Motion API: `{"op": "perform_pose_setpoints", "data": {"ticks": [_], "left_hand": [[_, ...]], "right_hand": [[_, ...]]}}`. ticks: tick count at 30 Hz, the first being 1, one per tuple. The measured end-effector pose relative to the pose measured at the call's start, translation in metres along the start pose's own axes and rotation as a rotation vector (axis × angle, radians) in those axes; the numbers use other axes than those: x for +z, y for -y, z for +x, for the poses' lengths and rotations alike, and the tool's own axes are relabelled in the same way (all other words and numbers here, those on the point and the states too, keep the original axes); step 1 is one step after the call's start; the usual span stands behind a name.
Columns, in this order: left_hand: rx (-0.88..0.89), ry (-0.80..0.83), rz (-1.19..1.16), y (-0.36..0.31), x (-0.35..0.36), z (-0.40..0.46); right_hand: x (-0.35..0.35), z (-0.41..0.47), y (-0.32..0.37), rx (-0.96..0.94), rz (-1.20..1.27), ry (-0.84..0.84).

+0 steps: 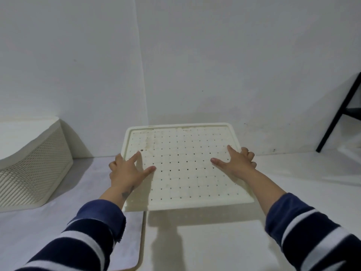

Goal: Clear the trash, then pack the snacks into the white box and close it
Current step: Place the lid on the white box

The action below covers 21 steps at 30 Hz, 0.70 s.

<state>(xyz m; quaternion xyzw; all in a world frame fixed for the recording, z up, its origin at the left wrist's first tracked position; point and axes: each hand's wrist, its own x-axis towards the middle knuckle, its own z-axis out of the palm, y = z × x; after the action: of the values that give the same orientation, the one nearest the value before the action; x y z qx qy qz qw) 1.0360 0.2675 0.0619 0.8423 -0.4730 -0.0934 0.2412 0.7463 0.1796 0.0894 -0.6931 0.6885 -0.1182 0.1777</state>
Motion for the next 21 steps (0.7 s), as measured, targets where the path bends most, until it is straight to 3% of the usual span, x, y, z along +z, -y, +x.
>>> {"op": "perform_pose_setpoints", "data": {"ticks": [11,21], "left_hand": [[-0.081,0.09,-0.001,-0.041,0.057,0.091],[-0.107,0.124,0.073,-0.034,0.076,0.109]], "right_hand": [[0.019,0.127,-0.022,0.009,0.018,0.078],[0.035,0.144,-0.031,-0.014,-0.046,0.102]]}}
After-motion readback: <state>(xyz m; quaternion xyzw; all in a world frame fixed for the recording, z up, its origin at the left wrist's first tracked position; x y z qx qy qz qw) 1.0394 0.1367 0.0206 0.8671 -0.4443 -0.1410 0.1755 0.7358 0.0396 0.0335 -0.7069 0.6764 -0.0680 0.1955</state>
